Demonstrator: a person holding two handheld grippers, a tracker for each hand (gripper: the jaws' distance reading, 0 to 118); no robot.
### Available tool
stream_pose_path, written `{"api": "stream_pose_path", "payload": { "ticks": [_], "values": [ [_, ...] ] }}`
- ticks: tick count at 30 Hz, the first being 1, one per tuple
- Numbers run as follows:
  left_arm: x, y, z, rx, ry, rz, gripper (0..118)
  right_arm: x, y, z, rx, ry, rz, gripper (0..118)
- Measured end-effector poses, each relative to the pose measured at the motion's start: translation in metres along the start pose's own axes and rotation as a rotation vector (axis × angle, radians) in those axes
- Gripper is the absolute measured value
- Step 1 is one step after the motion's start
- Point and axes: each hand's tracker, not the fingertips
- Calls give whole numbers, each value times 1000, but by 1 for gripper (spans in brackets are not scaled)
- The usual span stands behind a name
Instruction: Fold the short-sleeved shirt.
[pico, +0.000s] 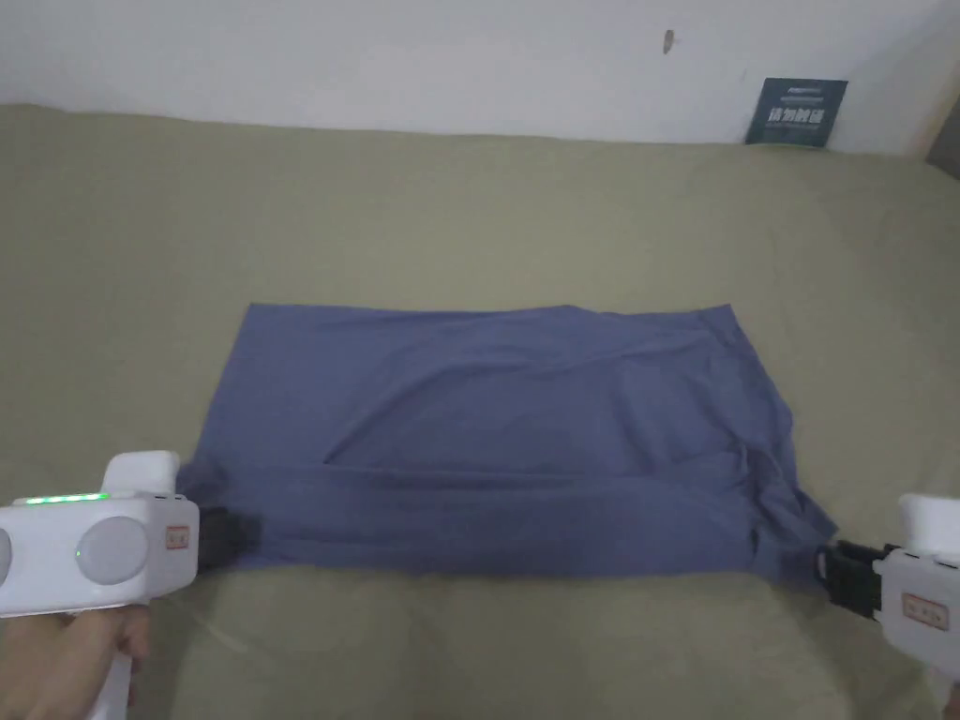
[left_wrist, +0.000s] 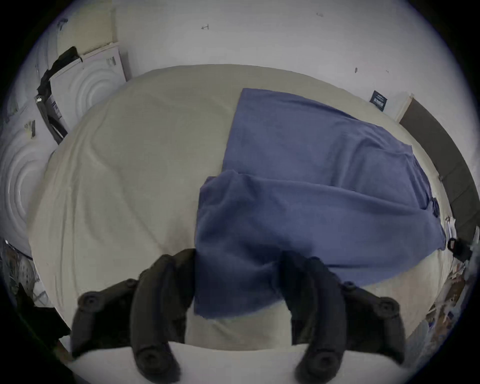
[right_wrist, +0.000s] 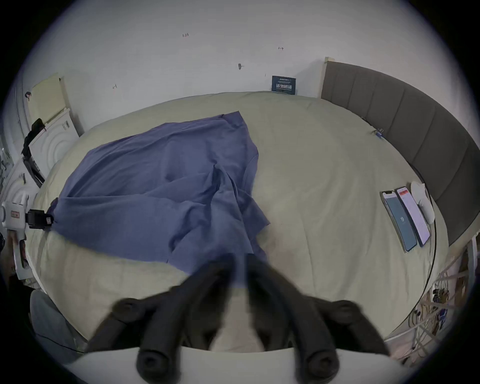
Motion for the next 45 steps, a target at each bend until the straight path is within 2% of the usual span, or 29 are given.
{"api": "stream_pose_path", "payload": {
  "ticks": [1, 2, 3, 4, 6, 10, 12, 13, 14, 15, 18, 31, 45],
  "values": [
    [-2, 1, 1, 3, -20, -3, 26, 2, 3, -3, -11, 3, -7, 99],
    [-2, 1, 2, 10, -18, 6, 20, 3, 5, -8, -30, 12, -18, 108],
    [-3, 3, 4, 18, -33, 17, 20, 3, 6, -10, -44, 15, -23, 108],
    [-3, 6, 6, 11, -88, 37, 9, 3, 9, -8, -1, 26, -25, 118],
    [3, 7, 5, 19, -37, -6, 8, 1, 16, -18, -55, 6, 4, 111],
    [2, 7, 0, 13, -34, -4, 8, 7, 10, -40, -86, 12, -7, 111],
    [1, 7, -1, 12, -34, 2, 8, 8, 15, -47, -137, 50, -15, 95],
    [1, 7, -2, 11, -33, 1, 8, 7, 15, -49, -132, 37, -9, 75],
    [2, 6, -1, 15, -26, -6, 8, 7, 13, -50, -129, 41, -5, 39],
    [3, 6, -1, 15, -26, -7, 8, 7, 13, -50, -110, 67, -5, 22],
    [2, 6, 2, 19, -27, -11, 8, 6, 13, -47, -110, 81, -22, 14],
    [-8, -5, 29, 56, -9, -13, 7, -3, 1, 14, -63, 85, -28, 13],
    [-34, -67, 73, 51, -6, 7, 7, 0, -51, 59, -65, 119, -15, 13]
  ]
}}
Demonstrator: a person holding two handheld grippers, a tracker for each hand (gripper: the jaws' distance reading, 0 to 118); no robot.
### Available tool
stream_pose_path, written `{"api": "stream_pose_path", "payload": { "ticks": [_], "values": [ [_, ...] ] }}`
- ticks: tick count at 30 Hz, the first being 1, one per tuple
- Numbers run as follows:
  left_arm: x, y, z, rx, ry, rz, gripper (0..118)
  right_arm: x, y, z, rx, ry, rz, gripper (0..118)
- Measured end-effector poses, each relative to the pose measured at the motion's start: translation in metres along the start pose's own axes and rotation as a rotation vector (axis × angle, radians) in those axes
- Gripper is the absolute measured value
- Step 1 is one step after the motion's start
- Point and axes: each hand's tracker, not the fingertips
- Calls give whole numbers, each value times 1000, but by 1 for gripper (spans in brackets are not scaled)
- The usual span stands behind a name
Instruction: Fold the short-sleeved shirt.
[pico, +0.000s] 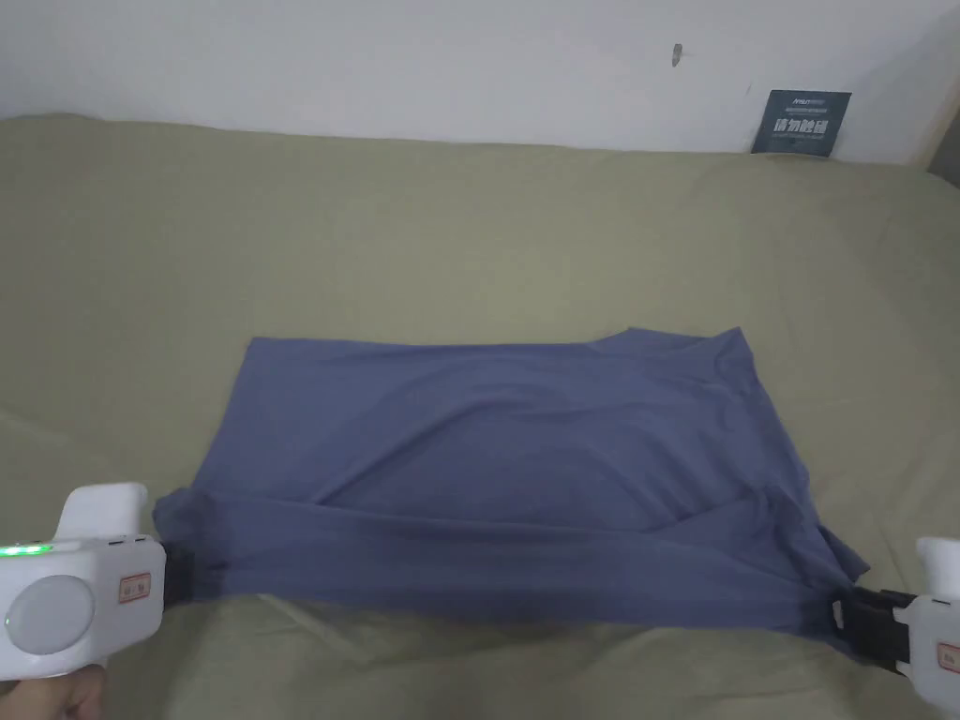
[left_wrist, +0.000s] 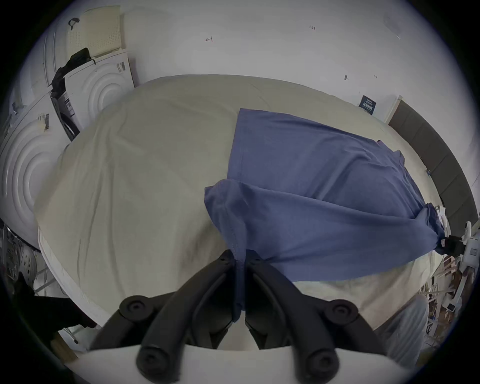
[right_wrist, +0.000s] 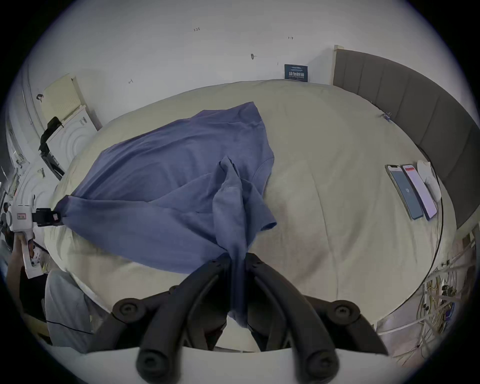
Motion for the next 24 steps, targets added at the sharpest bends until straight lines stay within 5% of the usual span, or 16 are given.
{"api": "stream_pose_path", "payload": {
  "ticks": [7, 8, 9, 10, 11, 13, 19, 20, 21, 22, 23, 24],
  "values": [
    [0, -1, -7, -6, -1, 13, 7, -2, -6, -10, -22, 5, -10, 13],
    [-1, 0, -9, -11, -6, 17, 8, -1, -5, -11, -25, 5, -12, 29],
    [0, 0, -9, -18, -8, 21, 23, -3, -4, -12, -25, -11, -11, 54],
    [-1, 0, -10, -20, -12, 31, 58, -5, -3, -9, -23, -30, -10, 86],
    [-1, 0, -9, -18, -9, 35, 107, -4, -1, -9, -29, -18, -12, 116],
    [-2, 1, -9, -2, 11, 35, 118, -7, 5, -2, 7, 4, 9, 111],
    [-5, 25, 9, 61, -6, 46, 110, -23, 35, 13, 122, -31, 8, 108],
    [-4, 30, 10, 76, -5, 41, 97, -26, 42, 15, 156, -27, 3, 97],
    [-2, 36, 11, 103, -18, 24, 74, -29, 51, 16, 201, -29, -8, 73],
    [0, 42, 9, 114, -17, 14, 33, -30, 55, 12, 198, -35, 0, 33],
    [1, 45, 5, 124, 8, 18, 0, -33, 59, 7, 220, -44, 8, 7],
    [0, 53, 0, 122, -2, 13, 0, -35, 65, 1, 203, -38, 11, 7]
  ]
}}
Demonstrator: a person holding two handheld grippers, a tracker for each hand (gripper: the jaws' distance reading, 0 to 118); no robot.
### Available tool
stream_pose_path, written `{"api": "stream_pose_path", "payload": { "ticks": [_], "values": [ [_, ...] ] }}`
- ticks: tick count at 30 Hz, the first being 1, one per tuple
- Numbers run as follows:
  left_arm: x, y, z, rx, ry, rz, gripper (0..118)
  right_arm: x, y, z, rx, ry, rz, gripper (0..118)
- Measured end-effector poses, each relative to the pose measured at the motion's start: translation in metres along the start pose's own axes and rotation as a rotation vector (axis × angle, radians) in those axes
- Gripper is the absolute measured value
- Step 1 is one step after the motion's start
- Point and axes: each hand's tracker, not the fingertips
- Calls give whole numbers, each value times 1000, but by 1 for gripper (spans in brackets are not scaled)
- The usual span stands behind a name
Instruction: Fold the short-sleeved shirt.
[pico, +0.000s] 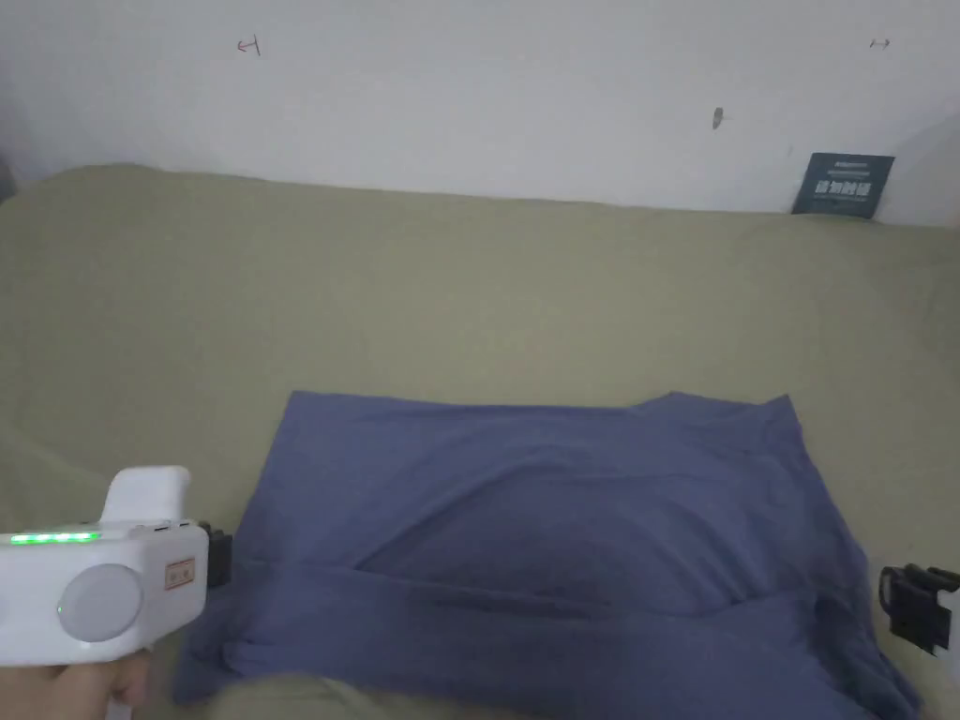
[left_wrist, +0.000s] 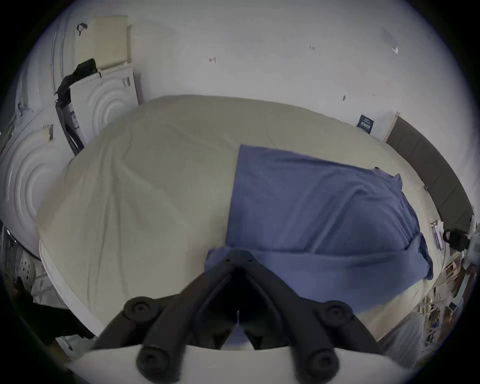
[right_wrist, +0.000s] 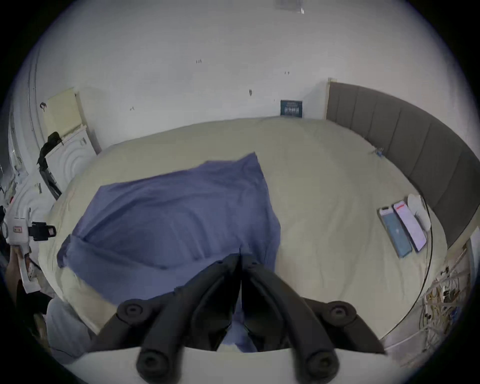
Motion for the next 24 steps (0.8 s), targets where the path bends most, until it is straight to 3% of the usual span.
{"api": "stream_pose_path", "payload": {
  "ticks": [6, 14, 16, 18, 19, 24],
  "values": [
    [10, 46, -49, 3, -27, 33, 0, -18, 28, -44, -4, -2, 34, 7],
    [32, 127, -147, -36, 26, -29, 1, -18, 59, -129, -38, -36, 35, 7],
    [34, 142, -168, -36, 63, -64, 18, -14, 62, -143, -51, -43, 29, 7],
    [38, 155, -190, -55, 91, -85, 93, -14, 65, -152, -65, -52, 28, 7],
    [38, 158, -203, -84, 96, -89, 118, -13, 65, -157, -73, -58, 34, 7],
    [29, 156, -241, -145, 149, -98, 114, 4, 69, -179, -100, -94, 65, 7]
  ]
}}
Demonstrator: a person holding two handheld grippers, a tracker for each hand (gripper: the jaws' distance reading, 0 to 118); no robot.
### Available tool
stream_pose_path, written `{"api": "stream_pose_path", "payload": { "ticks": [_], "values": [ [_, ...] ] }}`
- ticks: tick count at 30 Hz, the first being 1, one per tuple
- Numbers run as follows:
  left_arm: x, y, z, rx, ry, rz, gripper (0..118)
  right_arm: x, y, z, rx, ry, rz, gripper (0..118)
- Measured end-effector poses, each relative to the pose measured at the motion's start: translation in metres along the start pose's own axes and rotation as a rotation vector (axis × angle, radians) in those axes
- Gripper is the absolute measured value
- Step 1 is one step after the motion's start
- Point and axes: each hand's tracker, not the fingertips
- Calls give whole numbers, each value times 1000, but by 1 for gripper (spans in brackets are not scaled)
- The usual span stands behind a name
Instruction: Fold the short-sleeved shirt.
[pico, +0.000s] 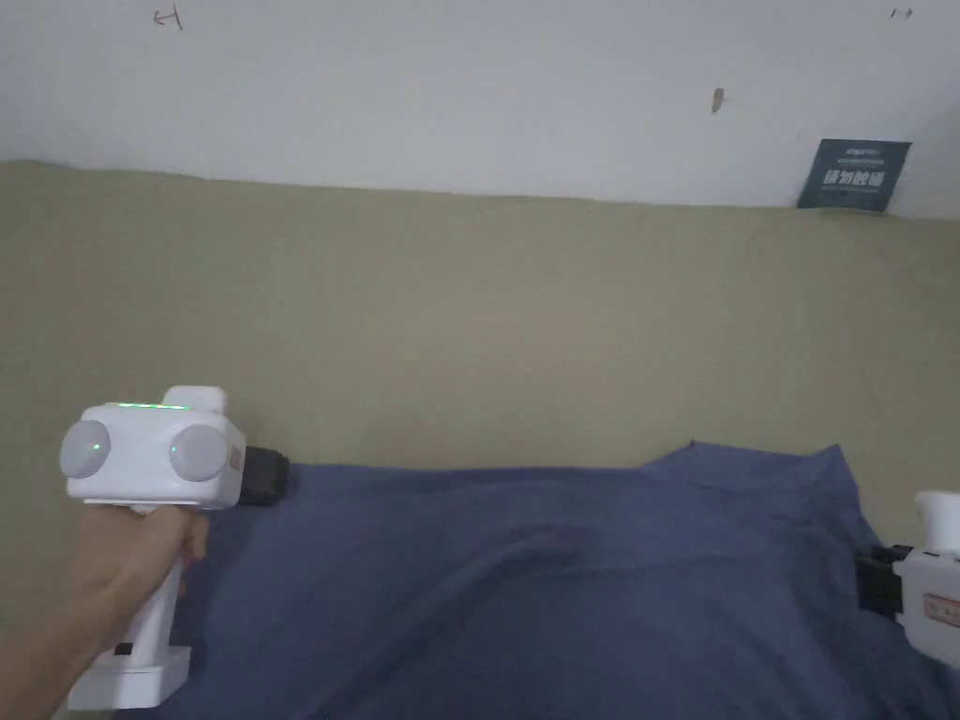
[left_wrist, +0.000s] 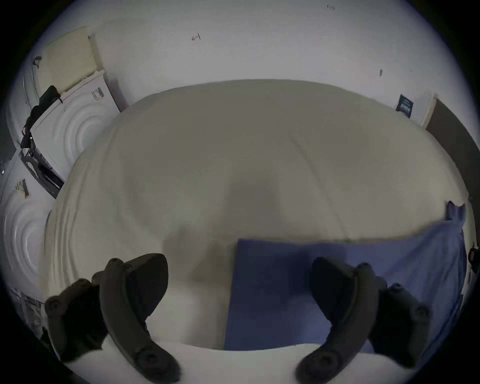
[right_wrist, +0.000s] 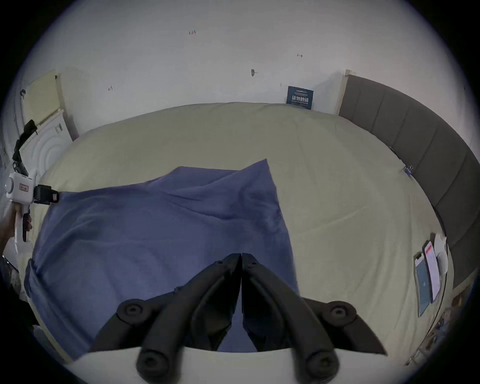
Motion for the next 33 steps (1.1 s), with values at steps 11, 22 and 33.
{"api": "stream_pose_path", "payload": {
  "ticks": [11, 22, 33],
  "values": [
    [23, -6, 32, 49, -105, -50, 5, 19, 49, -30, -19, -43, -9, 8],
    [22, -9, 20, 39, -114, -13, 4, 21, 56, -93, -208, -31, 33, 108],
    [11, -17, 61, 116, -102, -21, 4, 23, 54, -23, -84, 38, -15, 15]
  ]
}}
